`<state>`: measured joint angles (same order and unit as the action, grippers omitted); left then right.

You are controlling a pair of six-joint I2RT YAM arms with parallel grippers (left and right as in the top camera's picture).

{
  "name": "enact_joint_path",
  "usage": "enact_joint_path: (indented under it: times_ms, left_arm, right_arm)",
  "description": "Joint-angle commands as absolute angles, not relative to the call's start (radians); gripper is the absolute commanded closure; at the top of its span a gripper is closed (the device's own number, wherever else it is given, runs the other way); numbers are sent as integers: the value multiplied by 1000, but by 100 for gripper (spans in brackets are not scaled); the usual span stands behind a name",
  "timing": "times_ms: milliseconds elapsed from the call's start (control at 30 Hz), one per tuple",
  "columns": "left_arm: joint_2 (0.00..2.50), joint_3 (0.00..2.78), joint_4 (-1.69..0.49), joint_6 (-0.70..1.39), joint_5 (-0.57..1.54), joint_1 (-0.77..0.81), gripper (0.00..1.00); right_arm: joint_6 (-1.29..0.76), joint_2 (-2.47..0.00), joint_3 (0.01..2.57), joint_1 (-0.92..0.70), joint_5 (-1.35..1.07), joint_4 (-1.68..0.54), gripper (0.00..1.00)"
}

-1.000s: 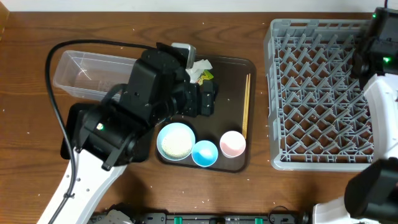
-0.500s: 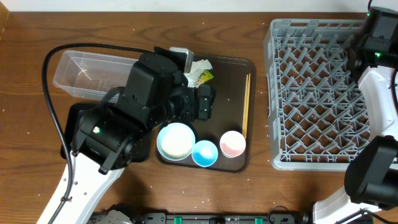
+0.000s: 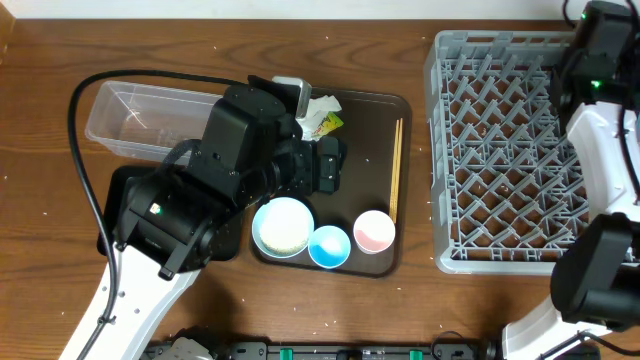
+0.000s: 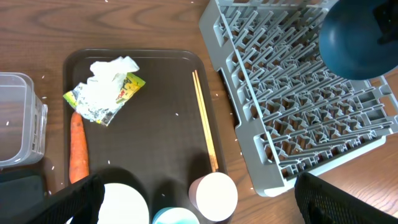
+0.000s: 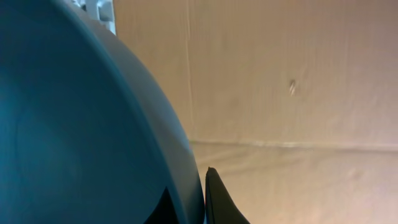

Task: Sort waste into correct bins and load items into the dishwasher rack
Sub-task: 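Lower the blue plate into the dish rack with the right gripper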

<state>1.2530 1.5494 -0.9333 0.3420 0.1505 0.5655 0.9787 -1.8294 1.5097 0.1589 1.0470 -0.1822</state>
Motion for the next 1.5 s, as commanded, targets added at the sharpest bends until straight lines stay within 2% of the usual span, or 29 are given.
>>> enact_joint_path:
  times_ms: [0, 633, 833, 900, 967, 1033, 1067, 1167, 1233, 1467]
  left_arm:
    - [1240, 1564, -934, 333, 142, 562, 2]
    - [1242, 1564, -938, 333, 142, 562, 2]
    - [1244, 1564, -937, 333, 142, 562, 2]
    - [1246, 1564, -938, 333, 142, 562, 2]
    - [1247, 1564, -938, 333, 142, 562, 2]
    - [1247, 1564, -938, 333, 142, 562, 2]
    - [1247, 1564, -938, 333, 142, 562, 2]
    - [1247, 1564, -938, 333, 142, 562, 2]
    - [1247, 1564, -938, 333, 142, 562, 2]
    - [1247, 1564, -938, 333, 142, 562, 2]
  right_arm:
    - [1161, -1850, 1502, 154, 1072, -174, 99]
    - [1044, -1850, 1502, 211, 1054, -185, 99]
    - [892, -1850, 1502, 177, 964, -334, 98]
    - [835, -1851, 1502, 164, 905, -399, 90]
    - [762, -1851, 1502, 146, 818, -465, 67]
    - [645, -1851, 1502, 130, 773, -500, 37]
    - [562, -1851, 1502, 125, 764, -506, 27]
    - [361, -1845, 1503, 125, 700, -553, 7]
    - [279, -1834, 1506, 125, 599, -615, 1]
    - [121, -1753, 1510, 126, 314, -696, 1]
